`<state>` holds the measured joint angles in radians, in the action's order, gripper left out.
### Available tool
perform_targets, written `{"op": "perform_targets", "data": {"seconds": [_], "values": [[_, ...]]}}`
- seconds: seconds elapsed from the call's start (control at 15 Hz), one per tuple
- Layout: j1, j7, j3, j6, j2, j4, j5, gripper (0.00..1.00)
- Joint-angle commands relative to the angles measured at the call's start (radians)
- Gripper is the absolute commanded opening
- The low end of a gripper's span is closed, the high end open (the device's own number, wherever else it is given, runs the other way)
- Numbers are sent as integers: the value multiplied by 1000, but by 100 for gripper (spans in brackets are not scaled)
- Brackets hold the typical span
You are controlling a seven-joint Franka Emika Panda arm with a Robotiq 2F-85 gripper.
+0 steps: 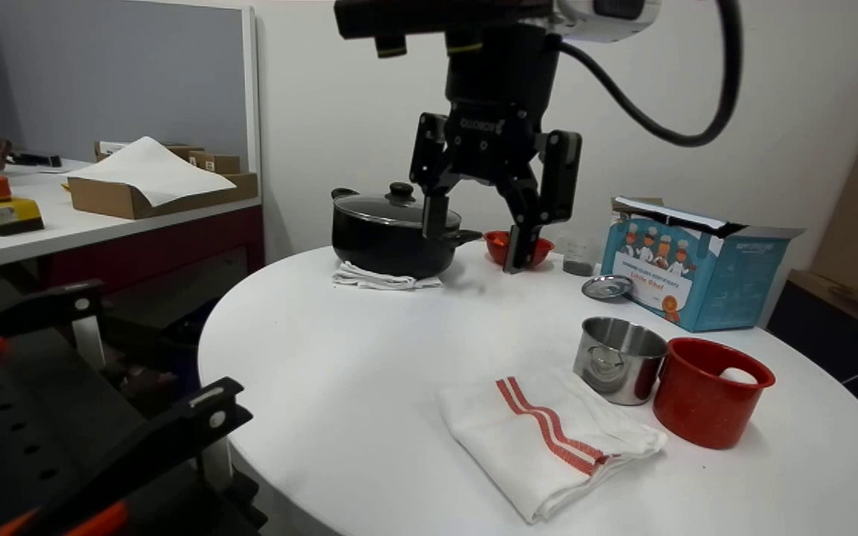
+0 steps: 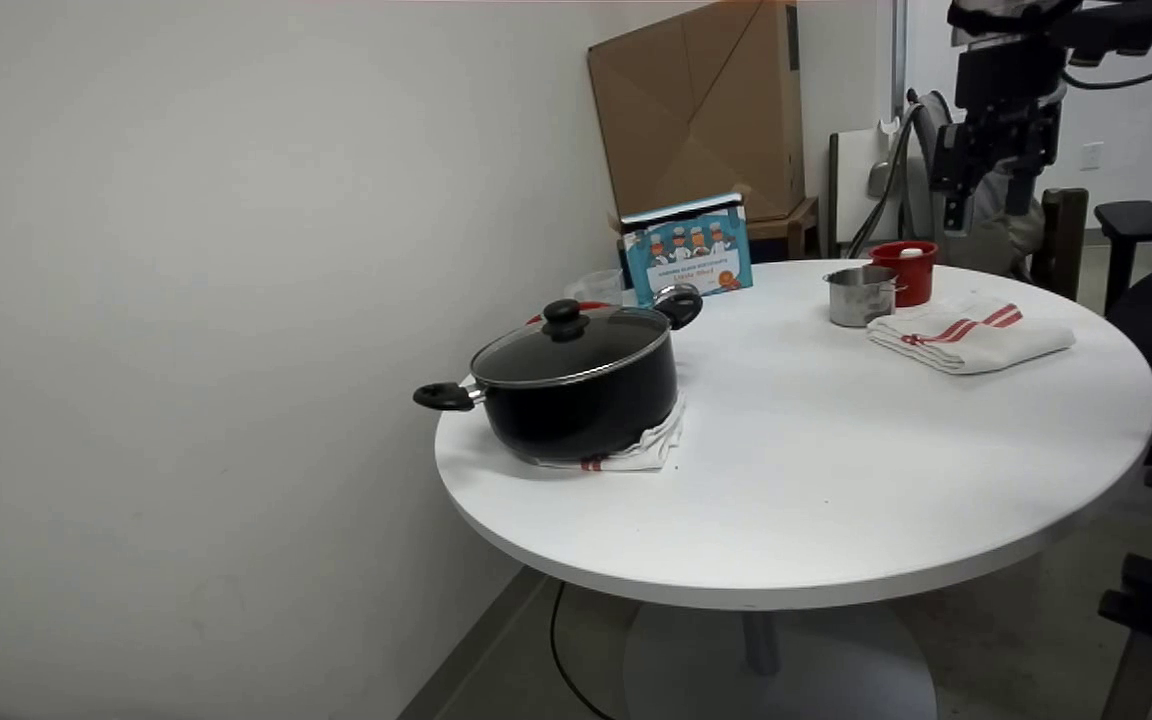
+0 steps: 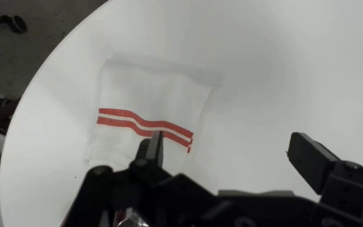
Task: Use the white towel to wipe the table then move the silver pot and orange cup to the right, then wipe the table
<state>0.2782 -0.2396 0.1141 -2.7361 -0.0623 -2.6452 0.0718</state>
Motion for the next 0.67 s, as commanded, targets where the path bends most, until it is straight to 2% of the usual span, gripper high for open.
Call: {"op": "perform_targets", "data": {"seconds": [0.0, 0.13, 0.27, 0.6], "values": [[-59, 119, 24, -115, -26, -29, -81, 100], [-70, 145, 29, -135, -56, -13, -86, 100], [-61, 126, 29, -137, -78, 3, -42, 100], [13, 32, 19, -117, -167, 62, 98, 100]]}}
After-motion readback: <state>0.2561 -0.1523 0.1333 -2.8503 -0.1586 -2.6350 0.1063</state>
